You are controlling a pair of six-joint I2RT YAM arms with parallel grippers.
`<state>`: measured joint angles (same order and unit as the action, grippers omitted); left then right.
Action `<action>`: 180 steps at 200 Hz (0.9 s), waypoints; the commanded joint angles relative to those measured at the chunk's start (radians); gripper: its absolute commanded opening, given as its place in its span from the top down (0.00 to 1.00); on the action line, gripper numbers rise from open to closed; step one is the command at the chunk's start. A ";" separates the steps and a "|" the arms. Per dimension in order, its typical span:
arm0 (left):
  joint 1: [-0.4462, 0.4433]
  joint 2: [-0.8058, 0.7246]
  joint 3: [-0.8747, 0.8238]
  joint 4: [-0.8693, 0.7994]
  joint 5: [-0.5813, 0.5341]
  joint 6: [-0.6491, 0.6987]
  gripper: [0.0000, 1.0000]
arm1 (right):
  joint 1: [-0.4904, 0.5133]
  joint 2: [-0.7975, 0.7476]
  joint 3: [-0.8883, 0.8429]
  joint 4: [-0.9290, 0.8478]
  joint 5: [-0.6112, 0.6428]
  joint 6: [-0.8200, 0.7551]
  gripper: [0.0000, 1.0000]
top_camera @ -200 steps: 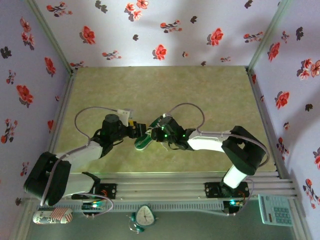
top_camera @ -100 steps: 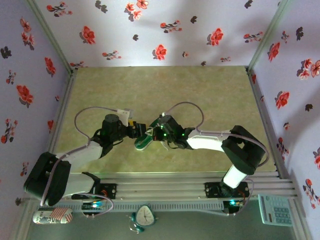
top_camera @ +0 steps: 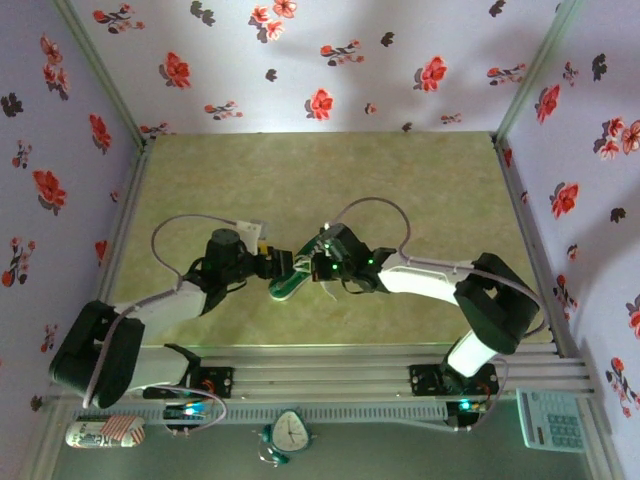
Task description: Tie the shoes
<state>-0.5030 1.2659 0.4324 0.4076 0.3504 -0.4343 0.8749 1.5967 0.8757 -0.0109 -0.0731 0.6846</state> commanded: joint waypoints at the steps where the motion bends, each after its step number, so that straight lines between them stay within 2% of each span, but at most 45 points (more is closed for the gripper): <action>1: 0.007 0.020 0.018 -0.007 0.028 0.029 0.23 | -0.030 -0.003 0.041 -0.081 -0.039 -0.100 1.00; 40: 0.002 0.068 0.039 -0.012 0.050 0.031 0.37 | -0.058 0.027 0.078 -0.127 -0.062 -0.191 1.00; 81: -0.008 0.111 0.039 0.015 0.055 0.021 0.46 | -0.075 0.066 0.095 -0.125 -0.067 -0.245 1.00; 132: -0.017 0.138 0.049 0.019 0.064 0.022 0.48 | -0.089 0.101 0.104 -0.115 -0.035 -0.284 1.00; 180: -0.032 0.189 0.058 0.042 0.069 0.014 0.60 | -0.092 0.127 0.118 -0.109 -0.017 -0.307 1.00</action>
<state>-0.5228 1.4269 0.4694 0.4122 0.3981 -0.4202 0.8024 1.7016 0.9680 -0.1032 -0.1379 0.4103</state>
